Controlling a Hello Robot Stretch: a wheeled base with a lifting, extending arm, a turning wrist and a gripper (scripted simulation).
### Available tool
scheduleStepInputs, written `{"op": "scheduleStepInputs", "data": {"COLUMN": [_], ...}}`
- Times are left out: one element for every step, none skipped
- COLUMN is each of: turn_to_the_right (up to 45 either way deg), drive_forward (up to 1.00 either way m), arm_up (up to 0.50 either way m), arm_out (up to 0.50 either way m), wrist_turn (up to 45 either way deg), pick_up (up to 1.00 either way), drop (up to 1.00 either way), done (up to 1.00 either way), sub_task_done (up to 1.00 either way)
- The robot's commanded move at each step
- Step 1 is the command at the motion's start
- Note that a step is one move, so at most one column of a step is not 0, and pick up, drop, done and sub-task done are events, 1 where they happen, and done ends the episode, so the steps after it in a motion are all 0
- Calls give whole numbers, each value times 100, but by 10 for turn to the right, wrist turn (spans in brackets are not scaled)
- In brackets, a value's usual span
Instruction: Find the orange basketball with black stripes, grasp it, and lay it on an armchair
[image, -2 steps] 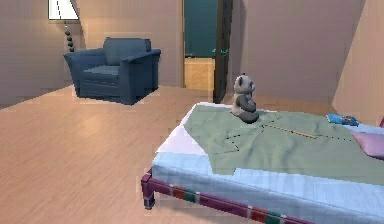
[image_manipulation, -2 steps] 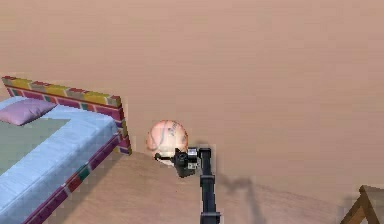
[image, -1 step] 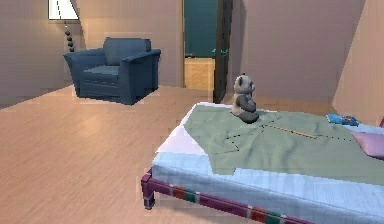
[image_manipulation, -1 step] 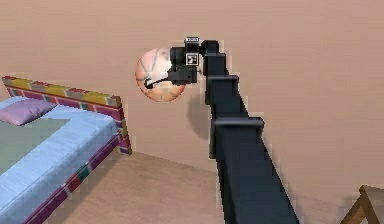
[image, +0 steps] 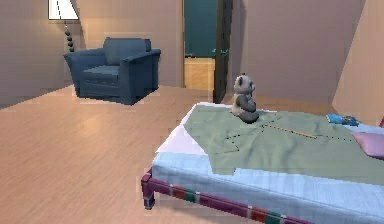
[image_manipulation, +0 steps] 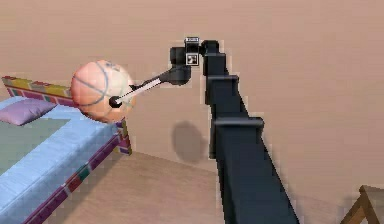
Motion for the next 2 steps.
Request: {"op": "scheduleStepInputs", "data": {"turn_to_the_right": [0, 0], "drive_forward": [0, 0], "arm_up": [0, 0], "arm_out": [0, 0], "wrist_turn": [-450, -150], "pick_up": [0, 0], "drop": [0, 0], "done": [0, 0], "sub_task_done": [0, 0]}}
